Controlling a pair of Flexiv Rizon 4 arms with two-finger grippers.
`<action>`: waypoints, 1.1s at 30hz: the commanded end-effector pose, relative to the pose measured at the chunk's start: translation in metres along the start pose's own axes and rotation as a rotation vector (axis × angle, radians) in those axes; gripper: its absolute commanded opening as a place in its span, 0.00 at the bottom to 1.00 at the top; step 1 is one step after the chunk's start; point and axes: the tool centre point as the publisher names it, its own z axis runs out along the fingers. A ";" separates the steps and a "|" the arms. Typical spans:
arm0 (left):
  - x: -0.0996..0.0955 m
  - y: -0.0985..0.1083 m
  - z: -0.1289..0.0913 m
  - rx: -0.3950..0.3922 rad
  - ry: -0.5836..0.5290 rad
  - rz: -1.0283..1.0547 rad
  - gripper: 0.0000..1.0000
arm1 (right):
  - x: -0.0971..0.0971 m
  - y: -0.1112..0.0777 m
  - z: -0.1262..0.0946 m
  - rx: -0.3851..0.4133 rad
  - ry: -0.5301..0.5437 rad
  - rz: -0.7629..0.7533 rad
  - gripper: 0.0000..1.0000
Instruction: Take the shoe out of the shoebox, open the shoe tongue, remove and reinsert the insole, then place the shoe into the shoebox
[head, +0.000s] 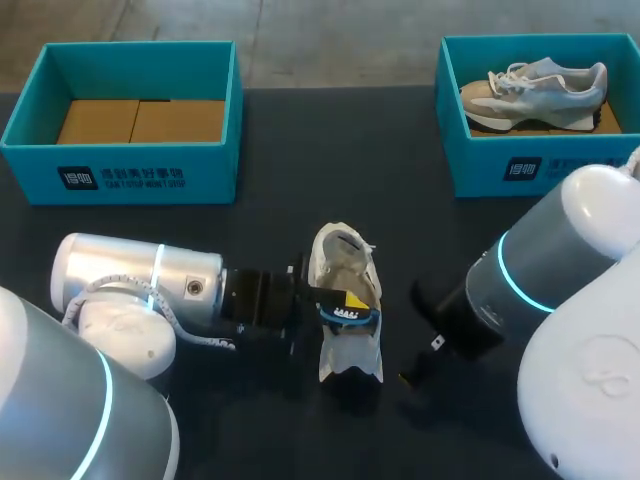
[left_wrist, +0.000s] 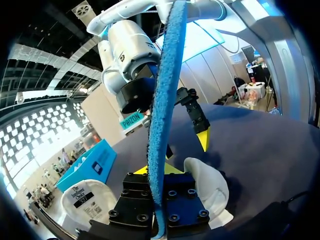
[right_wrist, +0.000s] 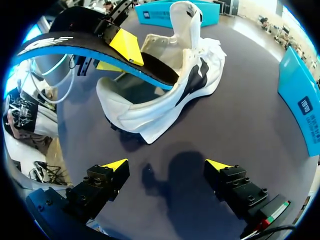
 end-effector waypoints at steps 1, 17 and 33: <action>-0.001 0.000 0.001 -0.003 0.002 0.000 0.00 | -0.005 0.001 -0.005 0.034 0.030 -0.001 1.00; 0.000 0.001 0.000 0.001 0.000 -0.002 0.00 | -0.006 0.003 -0.011 -0.002 0.061 0.027 1.00; 0.000 0.002 -0.001 0.006 0.002 -0.003 0.00 | -0.003 0.002 -0.008 0.021 0.145 0.024 1.00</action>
